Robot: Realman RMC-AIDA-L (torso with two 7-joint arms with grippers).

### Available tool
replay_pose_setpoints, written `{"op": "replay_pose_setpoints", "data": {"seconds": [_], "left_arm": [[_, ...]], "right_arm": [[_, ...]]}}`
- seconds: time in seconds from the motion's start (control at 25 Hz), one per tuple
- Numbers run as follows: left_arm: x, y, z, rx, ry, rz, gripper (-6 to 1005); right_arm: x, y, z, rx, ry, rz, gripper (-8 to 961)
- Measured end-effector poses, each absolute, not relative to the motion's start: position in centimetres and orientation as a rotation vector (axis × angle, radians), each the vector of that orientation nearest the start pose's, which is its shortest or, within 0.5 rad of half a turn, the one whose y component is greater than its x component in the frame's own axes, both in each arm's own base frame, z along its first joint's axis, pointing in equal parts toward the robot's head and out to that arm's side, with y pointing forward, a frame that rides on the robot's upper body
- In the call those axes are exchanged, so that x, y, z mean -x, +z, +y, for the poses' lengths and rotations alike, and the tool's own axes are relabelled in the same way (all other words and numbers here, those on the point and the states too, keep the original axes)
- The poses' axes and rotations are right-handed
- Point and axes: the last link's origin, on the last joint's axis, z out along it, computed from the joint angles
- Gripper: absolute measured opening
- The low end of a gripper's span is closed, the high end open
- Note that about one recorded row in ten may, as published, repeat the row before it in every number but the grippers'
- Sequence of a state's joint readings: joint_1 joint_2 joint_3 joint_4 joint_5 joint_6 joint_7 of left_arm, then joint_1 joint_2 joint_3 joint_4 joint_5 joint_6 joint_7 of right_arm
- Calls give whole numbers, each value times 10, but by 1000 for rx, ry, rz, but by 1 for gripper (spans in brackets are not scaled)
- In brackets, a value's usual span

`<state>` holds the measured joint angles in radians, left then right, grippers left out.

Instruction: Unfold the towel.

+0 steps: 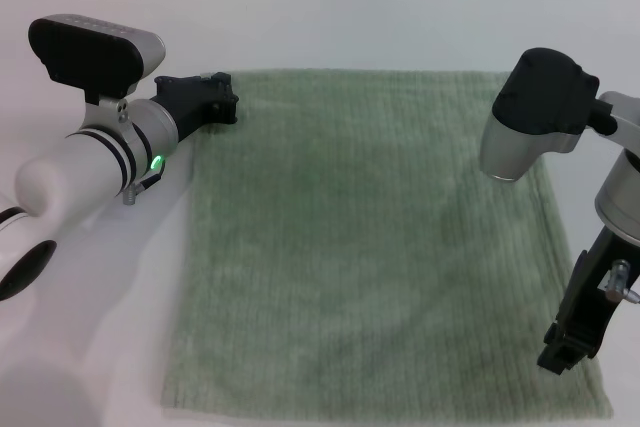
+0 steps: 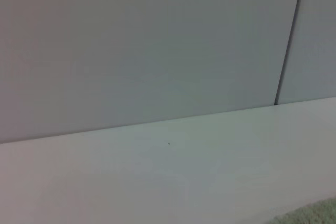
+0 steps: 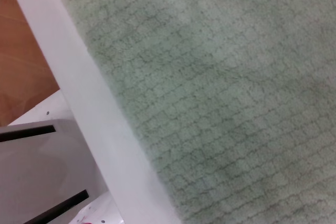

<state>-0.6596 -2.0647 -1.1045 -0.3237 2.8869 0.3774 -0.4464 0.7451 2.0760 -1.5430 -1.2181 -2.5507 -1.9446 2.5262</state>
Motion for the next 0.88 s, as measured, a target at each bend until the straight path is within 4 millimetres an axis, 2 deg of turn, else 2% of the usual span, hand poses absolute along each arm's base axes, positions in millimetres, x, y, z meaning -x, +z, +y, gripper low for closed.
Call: {"op": "replay_pose_setpoints", "data": {"seconds": [0.2, 0.32, 0.36, 0.64, 0.88], "left_arm": [[281, -80, 404, 1999, -335, -824, -1], [281, -80, 404, 2000, -337, -826, -1], [281, -80, 404, 2000, -337, -826, -1], [281, -80, 404, 1999, -333, -828, -1], [282, -80, 403, 1997, -339, -832, -2]], "right_arm": [[-164, -23, 305, 2891, -1105, 869, 217], [-160, -23, 312, 2878, -1026, 842, 306], [-158, -22, 318, 2858, -950, 824, 336], [-154, -4, 361, 2683, -402, 805, 335], [-154, 8, 384, 2547, -24, 639, 336]]}}
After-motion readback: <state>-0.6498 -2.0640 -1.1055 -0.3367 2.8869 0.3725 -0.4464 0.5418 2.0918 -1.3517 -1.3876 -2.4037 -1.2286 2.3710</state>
